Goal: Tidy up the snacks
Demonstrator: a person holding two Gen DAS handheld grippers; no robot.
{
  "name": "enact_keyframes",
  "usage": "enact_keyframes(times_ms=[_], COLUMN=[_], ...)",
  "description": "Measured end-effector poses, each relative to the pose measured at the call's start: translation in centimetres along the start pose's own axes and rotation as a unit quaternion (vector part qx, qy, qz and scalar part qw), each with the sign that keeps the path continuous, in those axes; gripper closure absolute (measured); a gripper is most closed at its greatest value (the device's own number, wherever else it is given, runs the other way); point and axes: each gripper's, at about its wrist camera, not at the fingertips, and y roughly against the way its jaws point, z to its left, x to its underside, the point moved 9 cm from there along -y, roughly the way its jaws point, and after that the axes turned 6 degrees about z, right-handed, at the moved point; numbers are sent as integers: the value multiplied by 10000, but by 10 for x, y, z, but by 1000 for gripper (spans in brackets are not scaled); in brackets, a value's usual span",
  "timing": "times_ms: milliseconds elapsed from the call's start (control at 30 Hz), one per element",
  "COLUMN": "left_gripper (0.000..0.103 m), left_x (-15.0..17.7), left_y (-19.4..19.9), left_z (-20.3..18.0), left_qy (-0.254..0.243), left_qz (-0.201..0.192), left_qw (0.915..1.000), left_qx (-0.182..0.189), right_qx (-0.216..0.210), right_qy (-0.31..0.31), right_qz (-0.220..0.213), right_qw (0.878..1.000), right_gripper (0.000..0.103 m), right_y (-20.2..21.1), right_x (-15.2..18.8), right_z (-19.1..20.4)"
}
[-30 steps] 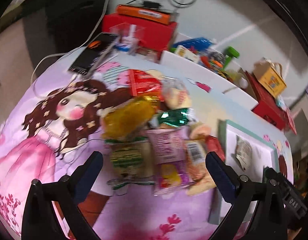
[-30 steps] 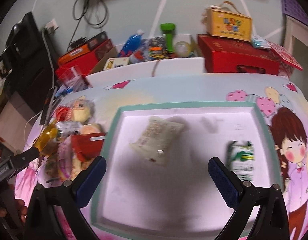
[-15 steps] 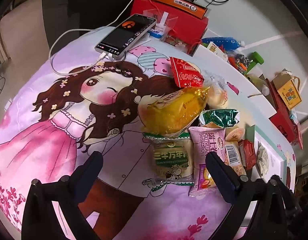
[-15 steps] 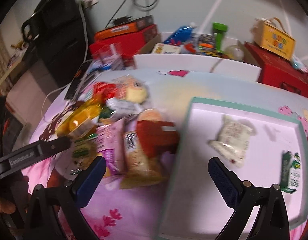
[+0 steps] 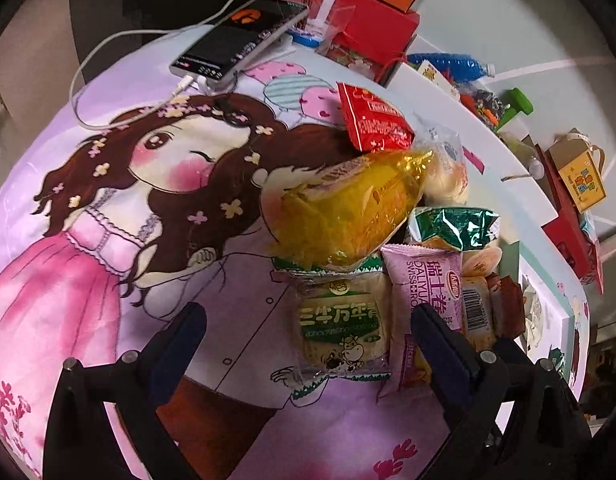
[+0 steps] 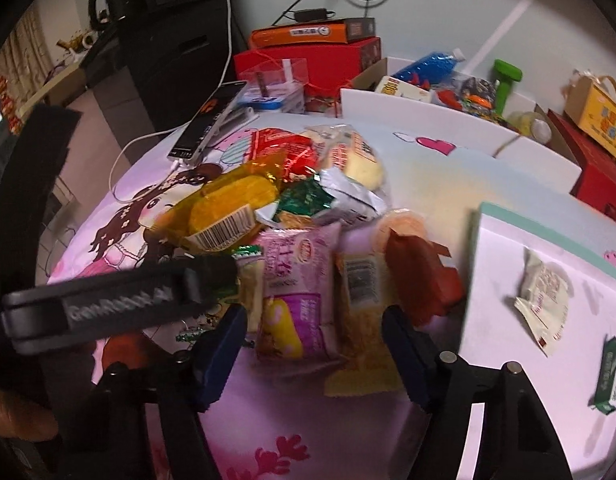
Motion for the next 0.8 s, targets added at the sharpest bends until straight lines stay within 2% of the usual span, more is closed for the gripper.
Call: enact_keyframes(times_ms=[200, 300, 533, 700, 800], left_gripper=[3, 3, 3, 3, 3], left_x=[0, 0, -1, -2, -4], left_y=[-14, -21, -31, -40, -42], left_z=[-1, -6, -8, -12, -13], left_qy=[-45, -77, -206, -409, -426], left_qz=[143, 250, 303, 281, 262], left_qw=[9999, 9997, 9990, 9970, 9968], left_qx=[-82, 12, -241, -598, -616], right_qx=[24, -35, 6, 28, 23], right_qy=[129, 142, 159, 122, 129], right_qz=[130, 210, 273, 306, 290], right_qw=[9998, 9997, 9995, 9995, 9995], right_gripper=[41, 41, 41, 41, 41], right_y=[-14, -22, -36, -40, -40], right_x=[0, 2, 5, 6, 6], right_z=[10, 12, 15, 14, 14])
